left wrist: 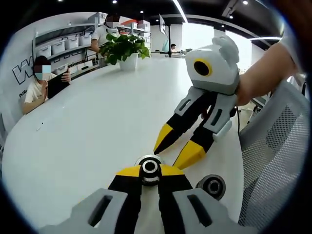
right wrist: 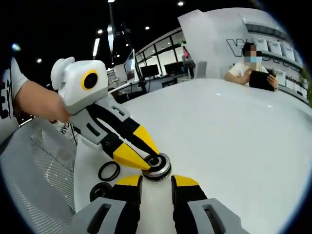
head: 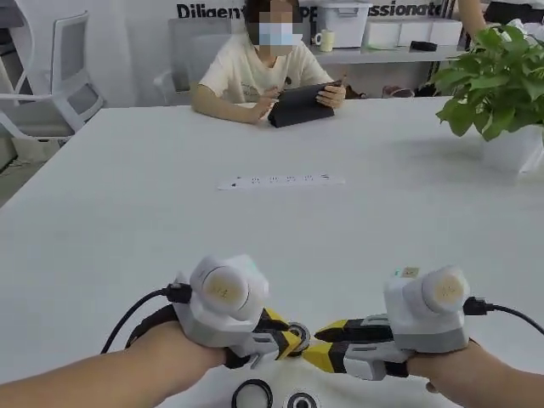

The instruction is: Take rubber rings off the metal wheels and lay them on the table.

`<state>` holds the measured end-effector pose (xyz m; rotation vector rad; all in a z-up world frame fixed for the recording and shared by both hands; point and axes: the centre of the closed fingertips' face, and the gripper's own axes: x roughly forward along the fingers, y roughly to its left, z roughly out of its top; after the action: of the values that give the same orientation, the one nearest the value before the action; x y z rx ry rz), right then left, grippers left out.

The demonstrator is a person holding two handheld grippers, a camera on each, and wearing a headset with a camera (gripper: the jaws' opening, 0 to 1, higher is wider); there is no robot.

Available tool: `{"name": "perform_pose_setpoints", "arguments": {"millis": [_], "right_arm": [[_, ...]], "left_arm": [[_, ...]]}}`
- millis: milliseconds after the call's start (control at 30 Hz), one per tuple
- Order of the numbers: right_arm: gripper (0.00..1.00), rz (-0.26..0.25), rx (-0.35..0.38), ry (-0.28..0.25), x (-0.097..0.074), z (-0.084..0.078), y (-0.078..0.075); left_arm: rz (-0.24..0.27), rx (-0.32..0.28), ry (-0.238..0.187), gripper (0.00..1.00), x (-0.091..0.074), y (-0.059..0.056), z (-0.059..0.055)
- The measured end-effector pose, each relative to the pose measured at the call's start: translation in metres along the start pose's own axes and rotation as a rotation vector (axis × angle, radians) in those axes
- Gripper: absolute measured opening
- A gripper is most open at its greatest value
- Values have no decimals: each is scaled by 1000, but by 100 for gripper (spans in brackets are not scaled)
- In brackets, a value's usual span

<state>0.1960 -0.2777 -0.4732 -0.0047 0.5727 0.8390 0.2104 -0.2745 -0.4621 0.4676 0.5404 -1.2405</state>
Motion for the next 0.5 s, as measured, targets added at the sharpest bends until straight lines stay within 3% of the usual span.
{"name": "perform_pose_setpoints", "arguments": {"millis": [200, 500], "right_arm": [[24, -11, -60, 20, 7, 1, 1], [25, -22, -89, 19, 10, 5, 0]], "left_arm": [[3, -2, 1, 7, 0, 0, 0], [4, -4, 1, 7, 0, 0, 0]]}}
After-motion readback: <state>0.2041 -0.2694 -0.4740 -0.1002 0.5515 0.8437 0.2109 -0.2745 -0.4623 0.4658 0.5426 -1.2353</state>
